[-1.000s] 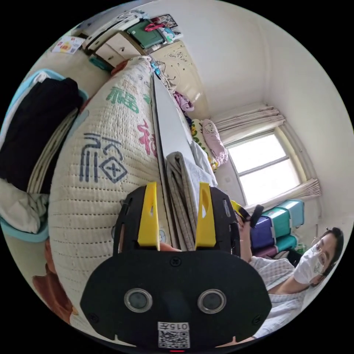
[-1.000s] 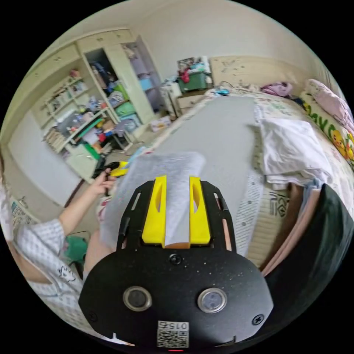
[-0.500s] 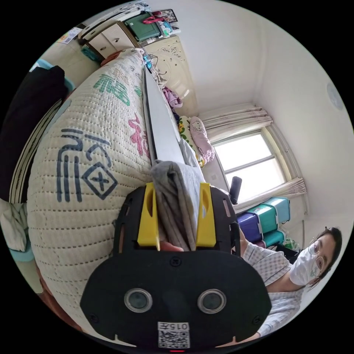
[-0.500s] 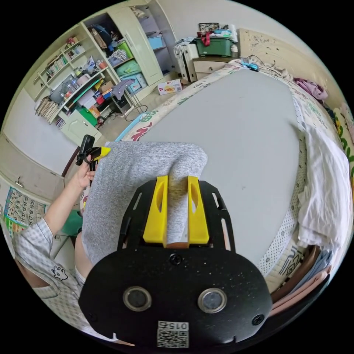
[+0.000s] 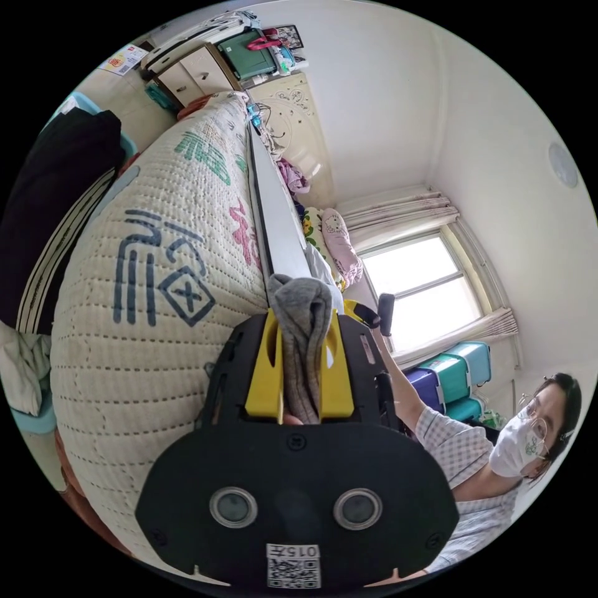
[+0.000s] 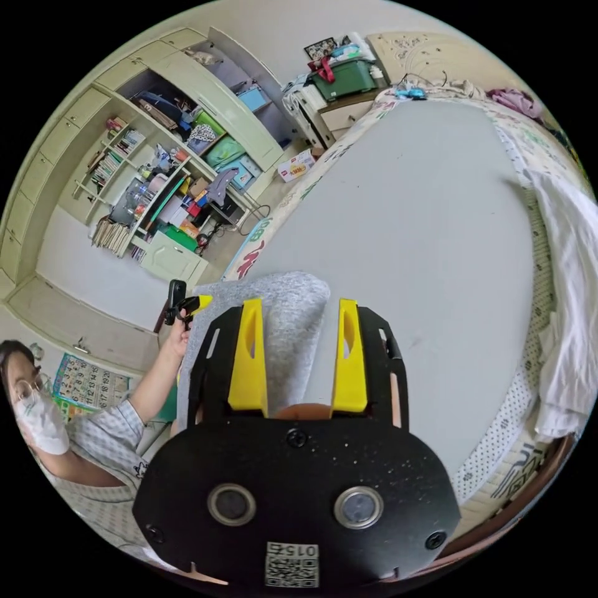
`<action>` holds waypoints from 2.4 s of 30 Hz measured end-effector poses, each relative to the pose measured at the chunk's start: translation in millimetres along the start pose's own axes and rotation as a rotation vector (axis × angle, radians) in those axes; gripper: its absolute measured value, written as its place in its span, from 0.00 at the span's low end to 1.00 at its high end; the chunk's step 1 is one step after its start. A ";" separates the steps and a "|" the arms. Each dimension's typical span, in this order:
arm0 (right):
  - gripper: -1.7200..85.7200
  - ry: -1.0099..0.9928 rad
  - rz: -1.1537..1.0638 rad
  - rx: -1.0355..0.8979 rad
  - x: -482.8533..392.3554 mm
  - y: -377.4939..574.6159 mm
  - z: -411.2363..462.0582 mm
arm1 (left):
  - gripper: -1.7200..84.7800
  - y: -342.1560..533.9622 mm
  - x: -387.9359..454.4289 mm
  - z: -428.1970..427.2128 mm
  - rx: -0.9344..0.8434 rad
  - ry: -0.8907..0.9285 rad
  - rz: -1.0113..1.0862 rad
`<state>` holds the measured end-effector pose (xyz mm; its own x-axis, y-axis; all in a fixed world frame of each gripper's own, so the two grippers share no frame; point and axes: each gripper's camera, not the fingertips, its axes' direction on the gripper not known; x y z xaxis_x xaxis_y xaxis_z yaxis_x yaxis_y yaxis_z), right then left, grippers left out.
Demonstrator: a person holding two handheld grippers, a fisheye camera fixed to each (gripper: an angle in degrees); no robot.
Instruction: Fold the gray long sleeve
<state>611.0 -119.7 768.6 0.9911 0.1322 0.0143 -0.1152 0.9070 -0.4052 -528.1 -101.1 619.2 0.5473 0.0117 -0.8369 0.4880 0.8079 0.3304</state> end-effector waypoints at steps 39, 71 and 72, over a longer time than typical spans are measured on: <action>0.11 0.209 -0.268 0.747 -206.2 283.6 -462.1 | 0.11 129.7 538.1 250.8 0.202 -0.295 0.984; 0.09 0.670 0.035 0.636 -3.8 217.5 -357.0 | 0.14 9.6 282.8 621.6 -0.017 -0.423 0.810; 0.09 0.640 0.032 0.630 -5.0 226.6 -359.1 | 0.14 16.2 279.2 620.2 -0.053 -0.392 0.812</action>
<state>603.8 -58.4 348.5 0.8125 0.0837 -0.5769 0.0286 0.9827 0.1828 54.2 -450.2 661.5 0.9069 0.3966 -0.1426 -0.1763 0.6643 0.7264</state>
